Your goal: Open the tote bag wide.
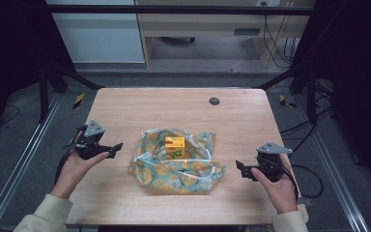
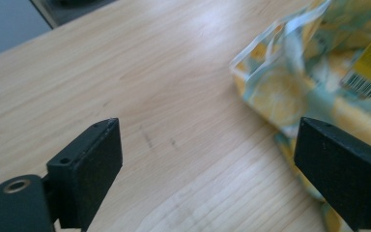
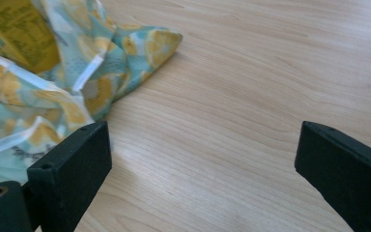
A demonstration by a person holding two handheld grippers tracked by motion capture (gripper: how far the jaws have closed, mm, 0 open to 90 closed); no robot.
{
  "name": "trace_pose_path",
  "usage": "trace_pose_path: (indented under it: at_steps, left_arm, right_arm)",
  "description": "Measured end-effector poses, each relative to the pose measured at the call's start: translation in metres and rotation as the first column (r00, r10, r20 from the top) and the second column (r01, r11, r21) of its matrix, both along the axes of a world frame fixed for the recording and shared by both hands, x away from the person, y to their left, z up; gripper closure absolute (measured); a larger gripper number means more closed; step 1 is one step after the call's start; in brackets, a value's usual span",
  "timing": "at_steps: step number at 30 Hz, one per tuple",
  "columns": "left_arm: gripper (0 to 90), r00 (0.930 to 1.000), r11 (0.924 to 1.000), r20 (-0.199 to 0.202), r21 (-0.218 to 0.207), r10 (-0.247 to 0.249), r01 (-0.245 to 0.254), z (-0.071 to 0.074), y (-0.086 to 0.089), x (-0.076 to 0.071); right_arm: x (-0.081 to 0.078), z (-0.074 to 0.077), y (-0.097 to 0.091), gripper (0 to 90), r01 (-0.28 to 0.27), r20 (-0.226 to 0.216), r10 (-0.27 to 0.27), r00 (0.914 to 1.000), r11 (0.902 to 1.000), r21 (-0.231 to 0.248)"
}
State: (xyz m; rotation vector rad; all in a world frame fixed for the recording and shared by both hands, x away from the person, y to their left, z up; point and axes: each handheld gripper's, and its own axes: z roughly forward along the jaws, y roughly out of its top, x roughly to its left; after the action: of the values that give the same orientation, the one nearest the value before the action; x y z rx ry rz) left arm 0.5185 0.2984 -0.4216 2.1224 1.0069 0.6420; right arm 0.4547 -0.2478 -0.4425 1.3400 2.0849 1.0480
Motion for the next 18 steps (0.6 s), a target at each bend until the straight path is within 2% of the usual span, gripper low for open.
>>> trace_pose_path:
  at_steps: [8, 11, 18]
  left_arm:
    - [6.2, 0.9973, 0.9983, -0.044, -0.007, 0.058, -0.059, -0.015, 0.024, 0.002]
    - [5.8, 0.9957, 0.9968, -0.049, -0.008, 0.079, -0.080, -0.020, 0.029, 0.004]
    - [5.8, 0.9922, 0.9944, -0.067, 0.021, 0.105, -0.104, -0.035, 0.037, 0.008]
  right_arm:
    - [0.012, -0.008, -0.008, 6.4, 0.049, -0.017, -0.049, 0.9986, 0.9988, -0.003]
    - [0.019, -0.011, -0.009, 7.2, 0.071, -0.023, -0.070, 0.9972, 0.9974, 0.013]
    - [0.036, -0.021, -0.008, 6.4, 0.106, -0.049, -0.104, 0.9933, 0.9941, 0.023]
